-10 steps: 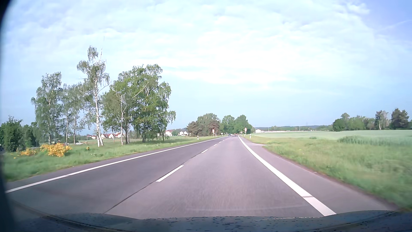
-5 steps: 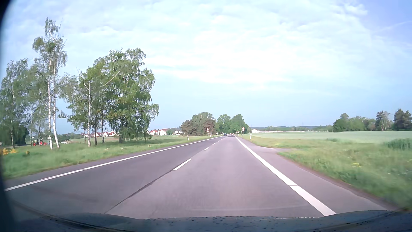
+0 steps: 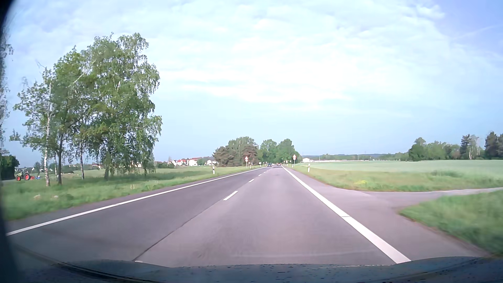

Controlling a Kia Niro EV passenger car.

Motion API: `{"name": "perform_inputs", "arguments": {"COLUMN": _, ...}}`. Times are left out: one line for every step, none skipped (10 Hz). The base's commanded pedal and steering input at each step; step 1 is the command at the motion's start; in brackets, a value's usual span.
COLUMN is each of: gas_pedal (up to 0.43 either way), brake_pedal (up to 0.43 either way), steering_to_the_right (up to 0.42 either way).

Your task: Follow the waypoints while adhering to traffic rules and regulations

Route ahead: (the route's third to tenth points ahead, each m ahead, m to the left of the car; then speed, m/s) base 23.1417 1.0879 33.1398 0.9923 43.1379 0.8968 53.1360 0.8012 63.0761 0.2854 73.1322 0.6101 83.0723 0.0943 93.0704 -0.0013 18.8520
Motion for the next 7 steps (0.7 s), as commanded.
{"name": "perform_inputs", "arguments": {"gas_pedal": 0.028, "brake_pedal": 0.0, "steering_to_the_right": 0.004}}
{"name": "perform_inputs", "arguments": {"gas_pedal": 0.028, "brake_pedal": 0.0, "steering_to_the_right": 0.003}}
{"name": "perform_inputs", "arguments": {"gas_pedal": 0.028, "brake_pedal": 0.0, "steering_to_the_right": 0.002}}
{"name": "perform_inputs", "arguments": {"gas_pedal": 0.028, "brake_pedal": 0.0, "steering_to_the_right": 0.002}}
{"name": "perform_inputs", "arguments": {"gas_pedal": 0.028, "brake_pedal": 0.0, "steering_to_the_right": 0.001}}
{"name": "perform_inputs", "arguments": {"gas_pedal": 0.028, "brake_pedal": 0.0, "steering_to_the_right": 0.001}}
{"name": "perform_inputs", "arguments": {"gas_pedal": 0.028, "brake_pedal": 0.0, "steering_to_the_right": 0.001}}
